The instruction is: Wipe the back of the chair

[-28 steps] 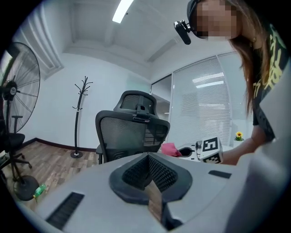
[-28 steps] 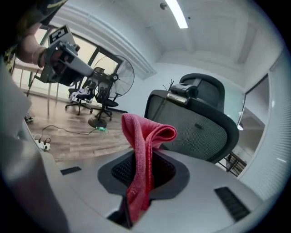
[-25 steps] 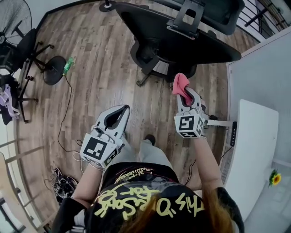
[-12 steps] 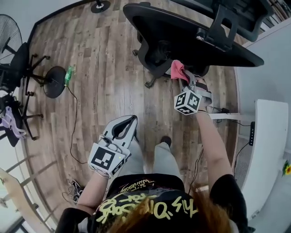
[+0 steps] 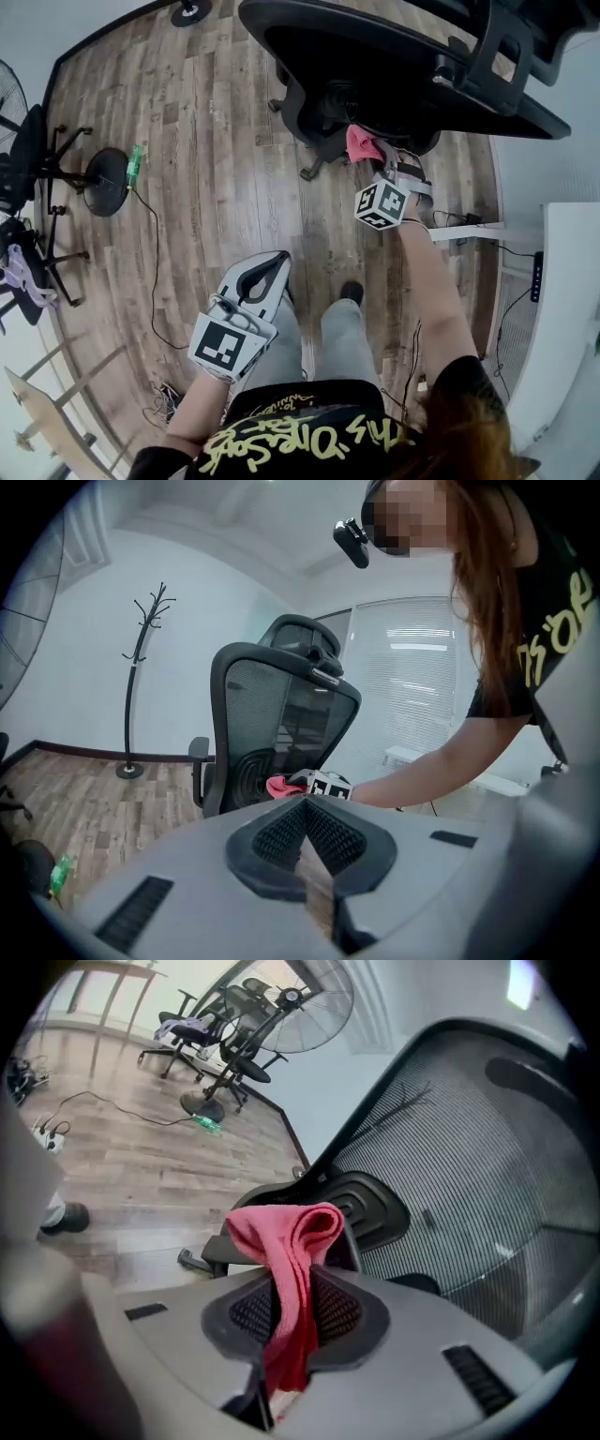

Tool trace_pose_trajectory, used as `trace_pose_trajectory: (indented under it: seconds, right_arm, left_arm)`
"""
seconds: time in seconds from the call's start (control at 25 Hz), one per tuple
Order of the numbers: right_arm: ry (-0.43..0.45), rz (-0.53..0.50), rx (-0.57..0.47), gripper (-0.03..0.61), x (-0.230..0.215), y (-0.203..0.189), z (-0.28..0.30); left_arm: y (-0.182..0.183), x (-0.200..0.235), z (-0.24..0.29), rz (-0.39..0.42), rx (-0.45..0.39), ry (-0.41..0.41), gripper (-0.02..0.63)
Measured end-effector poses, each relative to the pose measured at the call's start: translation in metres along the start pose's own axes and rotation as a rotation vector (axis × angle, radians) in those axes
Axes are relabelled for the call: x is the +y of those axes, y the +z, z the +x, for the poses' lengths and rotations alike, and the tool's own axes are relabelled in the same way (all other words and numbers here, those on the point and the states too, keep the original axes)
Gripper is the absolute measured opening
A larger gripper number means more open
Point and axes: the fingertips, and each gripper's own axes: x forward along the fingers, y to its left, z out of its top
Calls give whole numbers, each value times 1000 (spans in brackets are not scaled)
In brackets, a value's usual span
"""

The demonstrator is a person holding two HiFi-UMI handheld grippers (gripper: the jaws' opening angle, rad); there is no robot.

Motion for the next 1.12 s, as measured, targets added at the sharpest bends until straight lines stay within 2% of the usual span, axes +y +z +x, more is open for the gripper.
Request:
trace_pose_trajectory:
  seconds: [0.08,0.32,0.48,0.8,1.12]
  right_arm:
    - [1,21,0,62,3,1,6]
    - [36,1,3,61,28,2,37]
    - [72,-7,6,62,52,1,54]
    - [125,-20,15,63,91,3,79]
    - [198,-40,37,63,127,10,107]
  left_arm:
    - [-13,0,0,-17,23,-11,-7]
    - [-51,7,11,-53,83,-6,-7]
    - [-61,21,22,-61,79,17,-7]
    - [-83,53,69,-26,72,64,-8]
    - [-122,86,103,-90,117,99,-8]
